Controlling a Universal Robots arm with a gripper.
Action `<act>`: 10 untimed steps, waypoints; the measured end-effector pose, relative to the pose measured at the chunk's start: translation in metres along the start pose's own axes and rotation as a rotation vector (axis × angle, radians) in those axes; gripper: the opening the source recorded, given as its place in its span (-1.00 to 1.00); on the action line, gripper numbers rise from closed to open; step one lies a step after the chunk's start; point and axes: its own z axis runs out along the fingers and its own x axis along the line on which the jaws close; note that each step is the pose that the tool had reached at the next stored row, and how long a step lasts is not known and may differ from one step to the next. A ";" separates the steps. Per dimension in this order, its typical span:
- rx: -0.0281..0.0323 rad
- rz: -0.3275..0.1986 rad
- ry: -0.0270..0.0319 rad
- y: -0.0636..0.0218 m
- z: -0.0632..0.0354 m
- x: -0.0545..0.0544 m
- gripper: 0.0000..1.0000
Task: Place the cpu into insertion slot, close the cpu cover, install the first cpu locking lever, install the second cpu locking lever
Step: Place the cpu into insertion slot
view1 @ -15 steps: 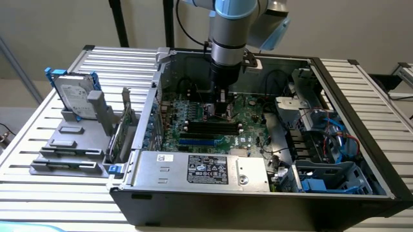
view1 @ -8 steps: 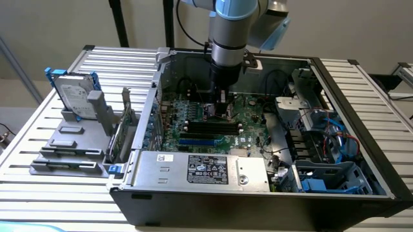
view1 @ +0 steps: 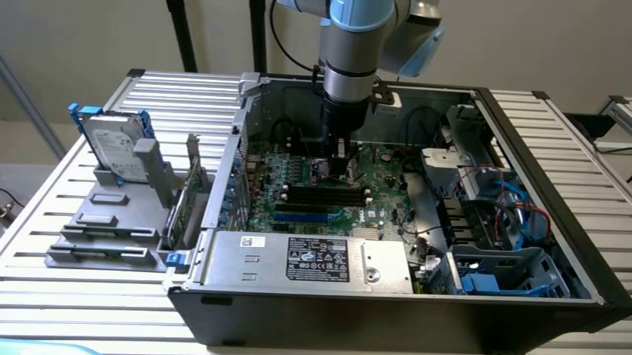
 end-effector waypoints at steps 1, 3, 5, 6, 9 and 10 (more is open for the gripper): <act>0.0001 0.000 0.0000 0.0000 0.0001 0.000 0.08; 0.0002 0.000 -0.0001 0.0000 0.0002 0.000 0.08; 0.0002 0.000 -0.0001 0.0000 0.0003 0.000 0.08; 0.0003 0.000 -0.0001 0.0000 0.0004 0.000 0.08; 0.0002 0.000 0.0000 0.0000 0.0006 0.001 0.08; 0.0002 0.000 0.0000 0.0001 0.0006 0.001 0.08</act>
